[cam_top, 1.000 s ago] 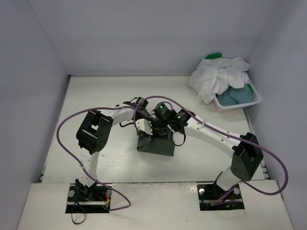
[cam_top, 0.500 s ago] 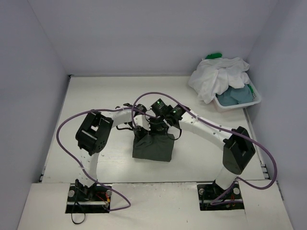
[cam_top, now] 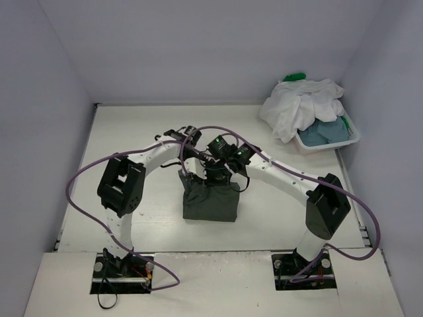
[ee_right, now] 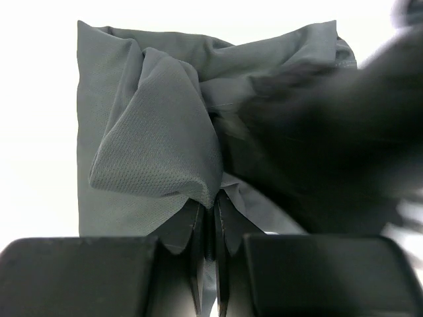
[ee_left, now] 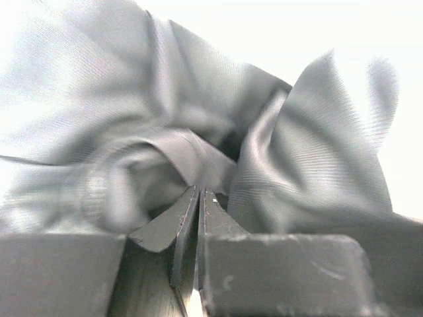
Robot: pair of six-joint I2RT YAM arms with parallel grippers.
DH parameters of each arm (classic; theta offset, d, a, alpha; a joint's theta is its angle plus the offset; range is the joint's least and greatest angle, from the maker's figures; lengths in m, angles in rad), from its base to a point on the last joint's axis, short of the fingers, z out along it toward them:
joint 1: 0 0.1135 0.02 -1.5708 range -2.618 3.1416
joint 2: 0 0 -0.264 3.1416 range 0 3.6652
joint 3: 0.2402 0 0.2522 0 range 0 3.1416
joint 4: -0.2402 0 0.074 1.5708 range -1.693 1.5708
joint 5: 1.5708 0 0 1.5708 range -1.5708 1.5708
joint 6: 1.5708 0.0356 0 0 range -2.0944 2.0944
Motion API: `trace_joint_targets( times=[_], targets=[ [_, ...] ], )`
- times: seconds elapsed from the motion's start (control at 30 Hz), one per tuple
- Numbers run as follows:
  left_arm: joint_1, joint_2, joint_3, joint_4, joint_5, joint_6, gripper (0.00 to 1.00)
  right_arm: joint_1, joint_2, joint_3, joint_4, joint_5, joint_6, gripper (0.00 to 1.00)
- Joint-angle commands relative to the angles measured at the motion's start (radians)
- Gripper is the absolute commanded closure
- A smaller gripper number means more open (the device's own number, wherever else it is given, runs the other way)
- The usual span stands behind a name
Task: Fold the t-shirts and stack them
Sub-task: Fold the 2/3-rectangle-folded T-shirt at the corner of the board.
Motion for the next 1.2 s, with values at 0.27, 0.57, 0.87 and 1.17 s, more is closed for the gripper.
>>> trace_joint_targets(
  times=[0.27, 0.57, 0.87, 1.17],
  targets=[
    [0.128, -0.140, 0.126, 0.128, -0.049, -0.106, 1.00, -0.012, -0.010, 0.062, 0.028, -0.007, 0.002, 1.00],
    [0.269, -0.160, 0.068, 0.167, -0.038, -0.082, 1.00, -0.013, 0.059, 0.174, 0.034, 0.005, 0.005, 1.00],
    [0.276, -0.116, 0.026, 0.197, -0.029, -0.062, 1.00, -0.042, 0.153, 0.262, 0.034, 0.013, -0.027, 1.00],
    [0.270, -0.016, 0.031, 0.274, -0.031, -0.092, 1.00, -0.082, 0.214, 0.325, 0.034, -0.012, -0.046, 1.00]
  ],
)
